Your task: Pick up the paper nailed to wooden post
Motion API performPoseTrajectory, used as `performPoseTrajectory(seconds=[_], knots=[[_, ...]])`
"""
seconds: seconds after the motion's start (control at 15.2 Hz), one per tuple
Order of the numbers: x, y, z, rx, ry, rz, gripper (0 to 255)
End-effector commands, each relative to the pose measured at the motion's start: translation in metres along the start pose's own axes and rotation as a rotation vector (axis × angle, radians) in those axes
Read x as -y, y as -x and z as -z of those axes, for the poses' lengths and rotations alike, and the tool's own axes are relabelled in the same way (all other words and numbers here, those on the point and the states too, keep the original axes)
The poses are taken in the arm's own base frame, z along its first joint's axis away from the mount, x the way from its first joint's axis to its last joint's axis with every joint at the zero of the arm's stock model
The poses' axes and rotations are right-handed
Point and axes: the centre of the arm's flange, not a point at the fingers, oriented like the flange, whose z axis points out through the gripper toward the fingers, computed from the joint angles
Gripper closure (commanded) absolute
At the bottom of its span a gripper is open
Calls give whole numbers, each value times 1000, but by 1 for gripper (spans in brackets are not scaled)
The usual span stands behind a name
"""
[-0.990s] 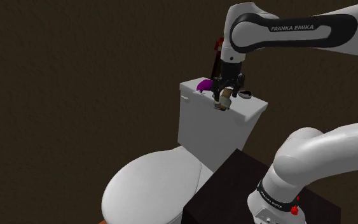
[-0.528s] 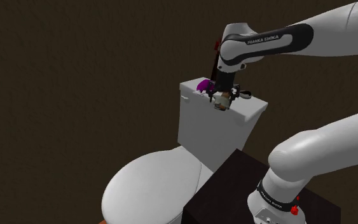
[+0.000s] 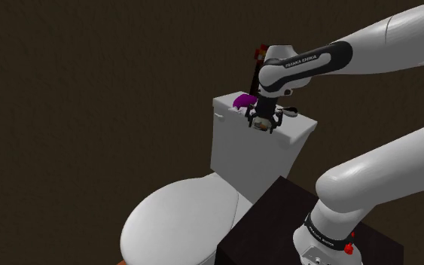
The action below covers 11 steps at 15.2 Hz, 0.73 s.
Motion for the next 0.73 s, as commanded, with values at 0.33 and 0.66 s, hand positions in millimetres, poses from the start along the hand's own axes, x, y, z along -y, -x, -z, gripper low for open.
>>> performPoseTrajectory(seconds=[0.33, 0.66], knots=[[1, -2, -14, 0, -1, -2, 255], [1, -2, -14, 0, -1, -2, 255]])
